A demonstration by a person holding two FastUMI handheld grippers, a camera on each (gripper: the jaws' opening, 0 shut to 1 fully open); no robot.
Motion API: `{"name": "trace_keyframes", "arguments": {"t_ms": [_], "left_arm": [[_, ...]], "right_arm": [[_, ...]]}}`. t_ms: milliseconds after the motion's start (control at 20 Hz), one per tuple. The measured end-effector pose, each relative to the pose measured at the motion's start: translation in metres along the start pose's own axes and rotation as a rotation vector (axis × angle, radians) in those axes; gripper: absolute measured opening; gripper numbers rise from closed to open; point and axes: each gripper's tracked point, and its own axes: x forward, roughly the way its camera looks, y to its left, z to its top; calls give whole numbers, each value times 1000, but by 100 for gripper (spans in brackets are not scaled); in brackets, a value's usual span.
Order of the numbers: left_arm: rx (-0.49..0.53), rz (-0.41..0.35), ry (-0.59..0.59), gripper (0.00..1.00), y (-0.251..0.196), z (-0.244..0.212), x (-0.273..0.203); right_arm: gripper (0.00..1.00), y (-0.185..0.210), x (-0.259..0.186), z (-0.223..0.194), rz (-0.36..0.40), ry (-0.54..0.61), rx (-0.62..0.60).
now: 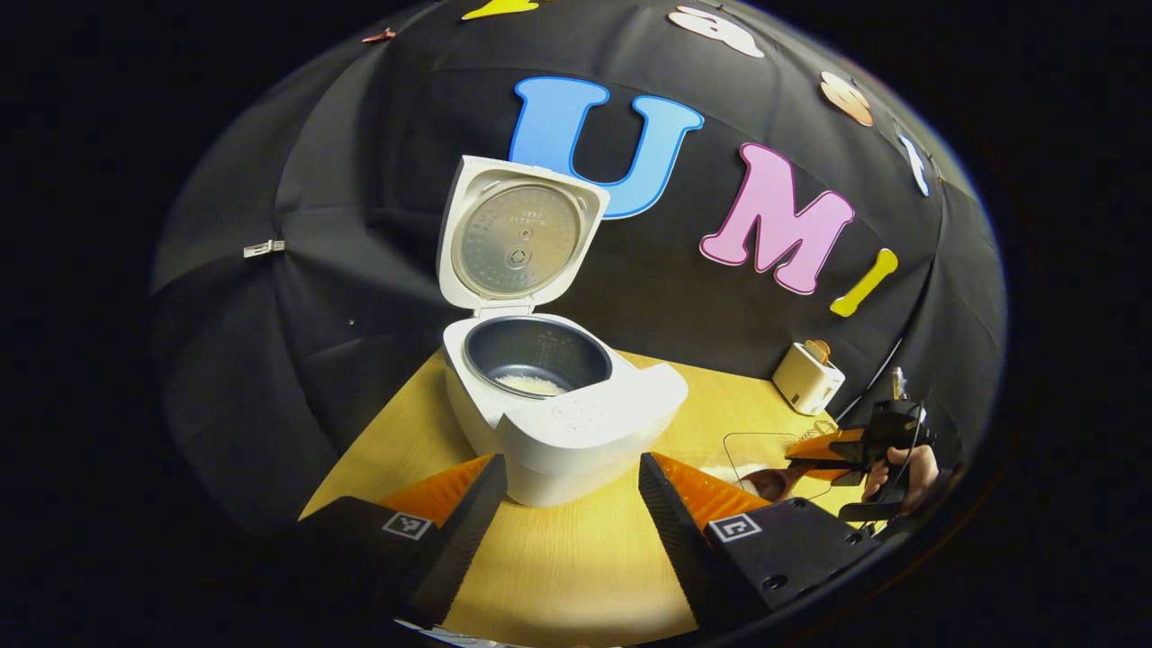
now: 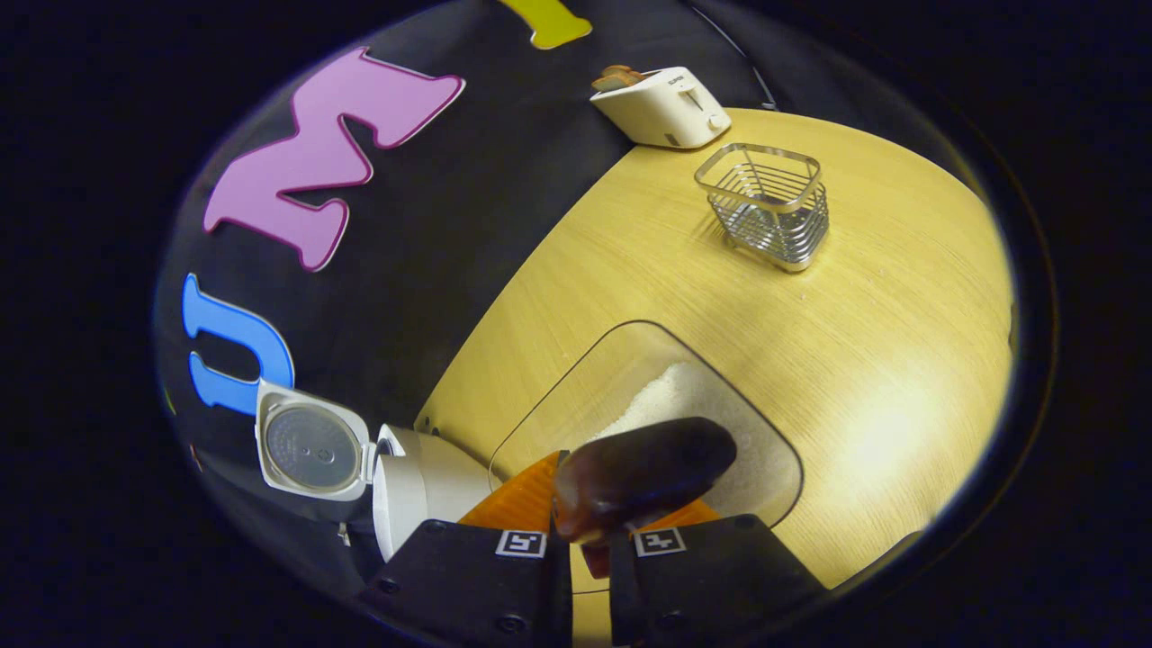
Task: Close the left gripper, press the button to open the rice cooker; take a wooden spoon from the chopstick holder with the right hand, scoop a spoonful of rice and pour it into the rice cooker, then put the wooden spoon back into the chopstick holder.
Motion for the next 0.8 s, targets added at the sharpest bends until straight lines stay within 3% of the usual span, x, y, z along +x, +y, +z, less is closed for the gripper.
{"name": "trace_keyframes", "arguments": {"t_ms": [100,150,400,800], "left_arm": [[6,-3,0,91,-2,0,0],[11,-5,-1,95,-3,0,0],[19,-27,-3,96,-13,0,-2],[32,-66,-39,95,-21,5,-9]], "right_arm": [[21,-4,-7,12,6,-14,47],[20,-4,-11,16,13,-13,79],[21,15,-33,44,73,-41,173],[20,75,-65,67,195,-33,263]]}}
